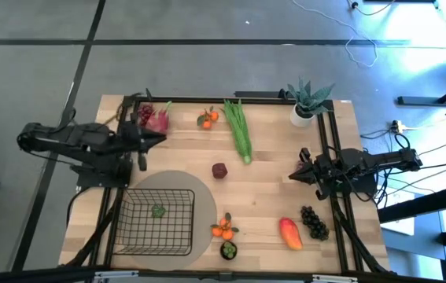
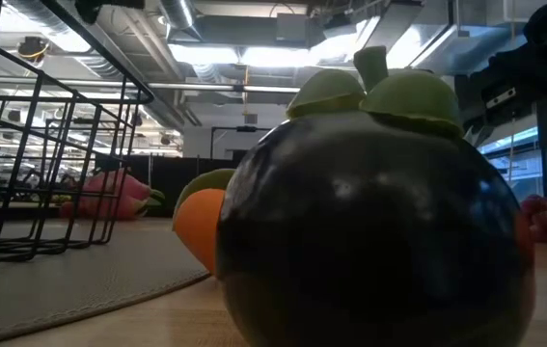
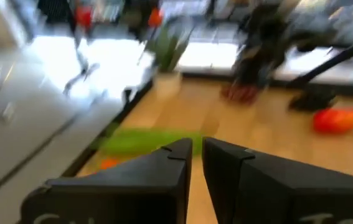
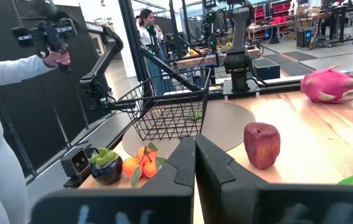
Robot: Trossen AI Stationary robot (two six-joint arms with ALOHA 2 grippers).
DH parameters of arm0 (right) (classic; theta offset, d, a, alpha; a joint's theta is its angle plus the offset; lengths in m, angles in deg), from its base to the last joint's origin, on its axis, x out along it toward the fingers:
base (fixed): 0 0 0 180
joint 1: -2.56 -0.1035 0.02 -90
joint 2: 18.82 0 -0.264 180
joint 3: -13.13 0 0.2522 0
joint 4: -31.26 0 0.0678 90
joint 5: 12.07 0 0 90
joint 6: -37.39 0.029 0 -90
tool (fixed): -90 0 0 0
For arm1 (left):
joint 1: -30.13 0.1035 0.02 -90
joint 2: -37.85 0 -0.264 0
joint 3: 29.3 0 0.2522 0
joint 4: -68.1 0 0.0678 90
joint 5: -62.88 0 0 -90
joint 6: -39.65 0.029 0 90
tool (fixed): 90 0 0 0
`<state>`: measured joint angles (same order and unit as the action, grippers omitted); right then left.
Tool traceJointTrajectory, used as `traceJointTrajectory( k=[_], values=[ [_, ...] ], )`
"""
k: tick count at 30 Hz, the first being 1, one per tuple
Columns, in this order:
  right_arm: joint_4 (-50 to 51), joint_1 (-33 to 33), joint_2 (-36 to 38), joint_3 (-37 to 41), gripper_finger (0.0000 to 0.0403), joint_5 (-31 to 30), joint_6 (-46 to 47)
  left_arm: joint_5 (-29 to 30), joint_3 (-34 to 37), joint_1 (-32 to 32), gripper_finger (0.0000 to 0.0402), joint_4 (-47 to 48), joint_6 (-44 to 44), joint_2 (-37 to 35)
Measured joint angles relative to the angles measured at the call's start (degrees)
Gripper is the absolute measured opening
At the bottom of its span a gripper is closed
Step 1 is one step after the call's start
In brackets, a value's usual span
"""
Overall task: Build produce basket
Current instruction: Put the pink dragon fruit into the black wire basket
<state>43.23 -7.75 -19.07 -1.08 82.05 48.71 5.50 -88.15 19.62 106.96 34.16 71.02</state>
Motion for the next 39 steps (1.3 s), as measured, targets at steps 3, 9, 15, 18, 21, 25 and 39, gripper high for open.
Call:
traceJointTrajectory(
  k=[3,9,15,18,21,25,39],
  values=[
    [0.0,0.0,0.0,0.0,0.0,0.0,0.0,3.0,-7.1,1.7,0.0027,12.8,-10.7,6.3],
    [0.0,0.0,0.0,0.0,0.0,0.0,0.2,-1.3,-17.4,7.7,0.0027,34.1,-31.1,16.4],
    [0.0,0.0,0.0,0.0,0.0,0.0,0.2,-11.5,-17.9,13.2,0.0027,36.1,-41.5,19.7],
    [0.0,0.0,0.0,0.0,0.0,0.0,0.5,-13.3,-17.9,13.9,0.0027,35.8,-39.3,20.2],
    [0.0,0.0,0.0,0.0,0.0,0.0,0.5,-13.3,-17.9,13.9,0.0027,34.0,-39.4,20.3],
    [-0.1,0.0,0.0,0.0,0.0,0.0,0.4,-13.8,-17.9,13.9,0.0027,32.5,-38.6,20.3],
    [-0.4,0.0,0.0,0.0,0.0,0.0,0.4,-13.4,-17.9,13.9,0.0022,32.7,-37.7,22.6]
  ],
)
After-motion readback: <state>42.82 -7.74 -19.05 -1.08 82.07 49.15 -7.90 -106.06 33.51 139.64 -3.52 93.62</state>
